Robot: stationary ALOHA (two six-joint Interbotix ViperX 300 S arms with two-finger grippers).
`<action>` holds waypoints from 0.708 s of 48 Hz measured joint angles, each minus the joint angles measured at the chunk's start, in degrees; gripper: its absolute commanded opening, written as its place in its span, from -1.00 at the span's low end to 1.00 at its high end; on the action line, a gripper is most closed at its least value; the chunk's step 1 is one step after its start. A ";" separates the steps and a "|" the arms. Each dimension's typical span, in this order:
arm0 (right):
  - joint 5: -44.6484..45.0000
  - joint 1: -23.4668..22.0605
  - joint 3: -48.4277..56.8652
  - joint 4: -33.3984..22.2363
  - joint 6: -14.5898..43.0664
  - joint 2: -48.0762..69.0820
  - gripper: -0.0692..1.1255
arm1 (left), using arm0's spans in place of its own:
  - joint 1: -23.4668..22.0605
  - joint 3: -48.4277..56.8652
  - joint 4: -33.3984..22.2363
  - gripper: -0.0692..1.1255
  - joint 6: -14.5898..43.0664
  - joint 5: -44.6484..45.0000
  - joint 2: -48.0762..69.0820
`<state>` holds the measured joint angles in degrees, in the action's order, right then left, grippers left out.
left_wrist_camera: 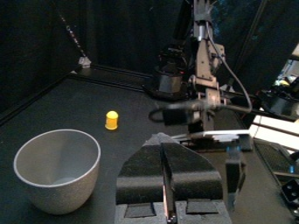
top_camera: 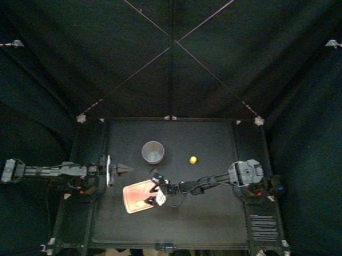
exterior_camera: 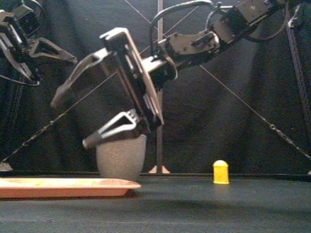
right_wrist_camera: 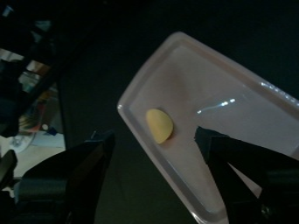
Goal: Pick the chip then place it on the pink plate
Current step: Drop chip on the pink plate and return to neutral
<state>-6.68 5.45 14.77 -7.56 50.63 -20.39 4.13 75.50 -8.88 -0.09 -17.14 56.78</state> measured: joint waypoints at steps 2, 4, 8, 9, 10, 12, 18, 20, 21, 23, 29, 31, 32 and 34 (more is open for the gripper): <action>-0.88 -0.18 1.05 -0.44 0.00 1.32 0.88 | 0.00 0.00 0.00 -0.89 0.00 0.00 0.00; -1.93 -0.26 2.11 -0.88 0.00 2.81 0.88 | -0.09 0.00 0.00 -0.89 -0.09 -0.09 0.00; -4.39 -0.44 4.57 -1.58 -0.09 5.54 0.88 | -0.09 0.00 0.00 -0.89 -0.09 0.00 0.00; -5.01 -0.44 5.27 -1.85 -0.18 6.24 0.88 | -0.09 0.00 0.00 -0.89 0.00 0.00 0.00; -5.54 -0.44 6.06 -2.02 -0.35 6.86 0.88 | -0.09 0.00 0.00 -0.89 0.00 -0.09 0.00; -6.77 -0.62 7.65 -2.46 -0.53 8.26 0.88 | -0.09 0.00 0.09 -0.89 0.00 -0.09 0.00; -10.37 -1.58 13.45 -5.54 -2.29 13.01 0.88 | -0.18 0.00 0.70 -0.89 0.09 0.00 0.00; -11.34 -1.93 15.47 -6.59 -2.99 14.68 0.88 | -0.35 0.00 0.97 -0.89 0.09 -0.09 0.00; -11.87 -2.11 16.61 -7.03 -3.34 15.47 0.88 | -0.53 0.00 0.97 -0.89 0.00 0.00 0.00; -12.48 -2.46 18.72 -7.82 -3.78 17.23 0.88 | -0.97 -0.18 0.97 -0.89 0.00 0.00 0.00; -13.97 -3.96 23.55 -9.05 -4.31 21.71 0.88 | -2.29 -1.23 1.23 -0.89 0.09 0.00 0.00; -14.68 -4.66 25.31 -9.67 -4.31 23.55 0.88 | -2.81 -1.49 1.23 -0.89 0.09 0.00 0.00; -15.03 -4.92 26.02 -10.11 -4.39 24.35 0.88 | -2.99 -1.58 1.32 -0.89 0.09 -0.09 0.09; -15.56 -5.62 27.25 -11.07 -4.31 25.93 0.88 | -3.16 -1.58 1.58 -0.89 0.09 0.00 0.00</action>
<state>-22.24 -0.18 42.01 -18.63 46.32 5.54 0.97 73.92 -7.29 0.00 -17.14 56.78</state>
